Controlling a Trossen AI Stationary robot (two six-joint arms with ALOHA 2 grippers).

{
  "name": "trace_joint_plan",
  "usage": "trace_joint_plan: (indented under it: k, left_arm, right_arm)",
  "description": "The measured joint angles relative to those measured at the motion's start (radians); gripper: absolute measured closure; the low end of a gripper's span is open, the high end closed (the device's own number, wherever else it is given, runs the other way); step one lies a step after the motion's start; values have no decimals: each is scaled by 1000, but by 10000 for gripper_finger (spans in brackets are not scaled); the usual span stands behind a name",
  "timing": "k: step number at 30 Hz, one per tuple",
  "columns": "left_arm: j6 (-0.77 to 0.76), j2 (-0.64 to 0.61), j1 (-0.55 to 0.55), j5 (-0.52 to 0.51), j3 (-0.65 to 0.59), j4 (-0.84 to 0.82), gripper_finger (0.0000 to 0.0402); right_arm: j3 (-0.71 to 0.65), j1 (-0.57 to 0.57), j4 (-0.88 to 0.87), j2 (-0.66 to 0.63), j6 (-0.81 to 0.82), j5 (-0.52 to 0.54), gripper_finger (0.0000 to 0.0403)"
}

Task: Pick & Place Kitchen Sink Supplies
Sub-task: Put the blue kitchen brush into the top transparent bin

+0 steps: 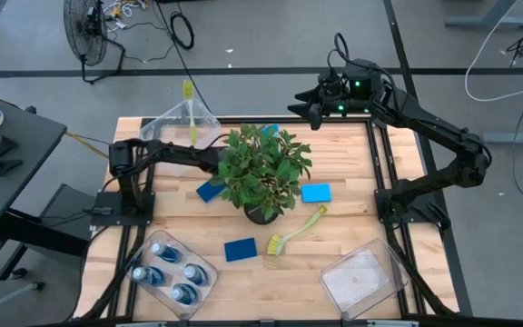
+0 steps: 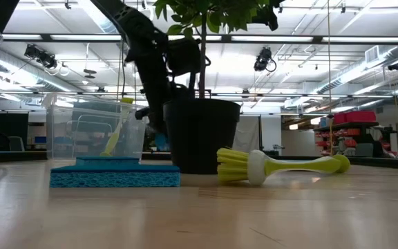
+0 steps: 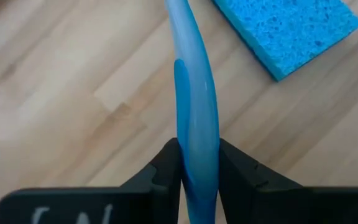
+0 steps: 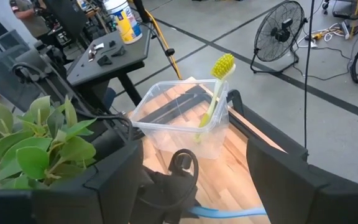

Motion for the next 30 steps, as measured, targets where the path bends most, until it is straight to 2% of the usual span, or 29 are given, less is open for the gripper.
trace_joint_plan:
  k: [7, 12, 16, 30]
  left_arm:
    - [68, -2, 17, -81, 97, -166, 321]
    - [95, -35, 35, -102, 114, -213, 321]
    - [107, -101, 37, -163, 114, -231, 321]
    - [166, -355, 113, -265, 113, -289, 321]
  right_arm:
    - [0, 4, 0, 0, -23, 0, 117]
    - [0, 17, -1, 0, -43, 0, 117]
    - [0, 26, -1, 0, -50, 0, 117]
    - [0, 27, 0, 0, -52, -1, 117]
